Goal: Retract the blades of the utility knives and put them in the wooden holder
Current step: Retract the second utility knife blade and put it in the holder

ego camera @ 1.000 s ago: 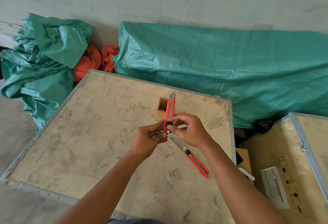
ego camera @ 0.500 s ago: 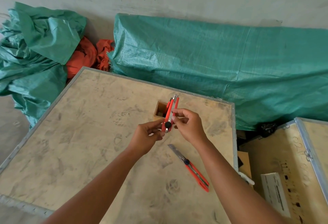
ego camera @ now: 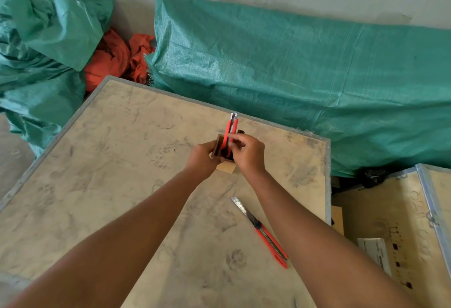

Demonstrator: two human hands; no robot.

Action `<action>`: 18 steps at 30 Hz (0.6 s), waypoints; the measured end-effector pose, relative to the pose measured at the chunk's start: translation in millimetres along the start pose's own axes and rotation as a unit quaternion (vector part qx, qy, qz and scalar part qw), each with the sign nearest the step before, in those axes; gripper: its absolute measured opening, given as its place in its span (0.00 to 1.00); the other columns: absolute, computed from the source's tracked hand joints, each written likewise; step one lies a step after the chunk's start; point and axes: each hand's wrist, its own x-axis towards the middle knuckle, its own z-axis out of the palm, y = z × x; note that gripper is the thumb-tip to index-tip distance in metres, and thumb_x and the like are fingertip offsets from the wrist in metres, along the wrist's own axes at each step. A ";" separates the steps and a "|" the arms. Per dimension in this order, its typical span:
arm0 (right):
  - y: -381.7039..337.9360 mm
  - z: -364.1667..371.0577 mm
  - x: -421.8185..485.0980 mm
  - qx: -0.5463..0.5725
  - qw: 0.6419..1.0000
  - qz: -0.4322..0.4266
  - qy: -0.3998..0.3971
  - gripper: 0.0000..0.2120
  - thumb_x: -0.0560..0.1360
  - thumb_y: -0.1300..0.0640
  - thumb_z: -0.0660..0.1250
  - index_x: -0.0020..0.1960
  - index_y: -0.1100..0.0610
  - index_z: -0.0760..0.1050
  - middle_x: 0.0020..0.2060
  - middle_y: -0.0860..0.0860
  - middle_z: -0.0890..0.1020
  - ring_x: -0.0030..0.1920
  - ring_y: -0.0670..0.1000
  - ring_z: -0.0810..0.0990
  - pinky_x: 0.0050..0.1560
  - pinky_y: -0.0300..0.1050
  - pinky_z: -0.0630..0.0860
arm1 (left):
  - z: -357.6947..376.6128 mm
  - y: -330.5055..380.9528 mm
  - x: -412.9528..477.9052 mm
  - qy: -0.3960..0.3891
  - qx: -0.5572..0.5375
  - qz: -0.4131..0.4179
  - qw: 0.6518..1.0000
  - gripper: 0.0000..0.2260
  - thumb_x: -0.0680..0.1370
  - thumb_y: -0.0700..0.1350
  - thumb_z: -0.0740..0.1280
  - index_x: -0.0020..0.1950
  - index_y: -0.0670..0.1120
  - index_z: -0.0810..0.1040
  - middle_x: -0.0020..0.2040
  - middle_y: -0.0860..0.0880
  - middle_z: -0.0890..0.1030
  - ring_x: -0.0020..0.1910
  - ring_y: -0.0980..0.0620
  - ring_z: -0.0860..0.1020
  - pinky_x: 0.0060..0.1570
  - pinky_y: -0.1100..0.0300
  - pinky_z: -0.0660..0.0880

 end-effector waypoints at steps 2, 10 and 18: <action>6.1 6.3 -1.3 -0.015 1.000 0.000 -0.020 0.13 0.76 0.67 0.72 0.58 0.57 0.86 0.54 0.56 0.88 0.54 0.55 0.86 0.60 0.50 0.82 | 1.4 -3.4 1.0 0.002 -0.014 0.004 1.000 0.18 0.72 0.38 0.74 0.60 0.51 0.82 0.51 0.53 0.85 0.55 0.52 0.82 0.51 0.62 0.72; 16.1 9.2 1.0 -0.016 0.999 0.001 -0.043 0.17 0.75 0.71 0.69 0.60 0.57 0.85 0.54 0.55 0.88 0.52 0.52 0.87 0.58 0.35 0.78 | 4.8 -12.3 2.1 0.009 -0.038 -0.006 0.999 0.21 0.72 0.38 0.74 0.64 0.51 0.80 0.57 0.52 0.85 0.60 0.55 0.80 0.61 0.58 0.75; 30.9 -16.8 -22.1 -0.008 0.999 -0.017 -0.025 0.13 0.75 0.68 0.72 0.57 0.58 0.86 0.51 0.53 0.88 0.47 0.44 0.84 0.51 0.21 0.74 | 5.0 -12.7 -12.8 0.047 -0.065 -0.049 0.996 0.27 0.73 0.42 0.75 0.71 0.44 0.72 0.68 0.45 0.78 0.65 0.48 0.77 0.63 0.53 0.75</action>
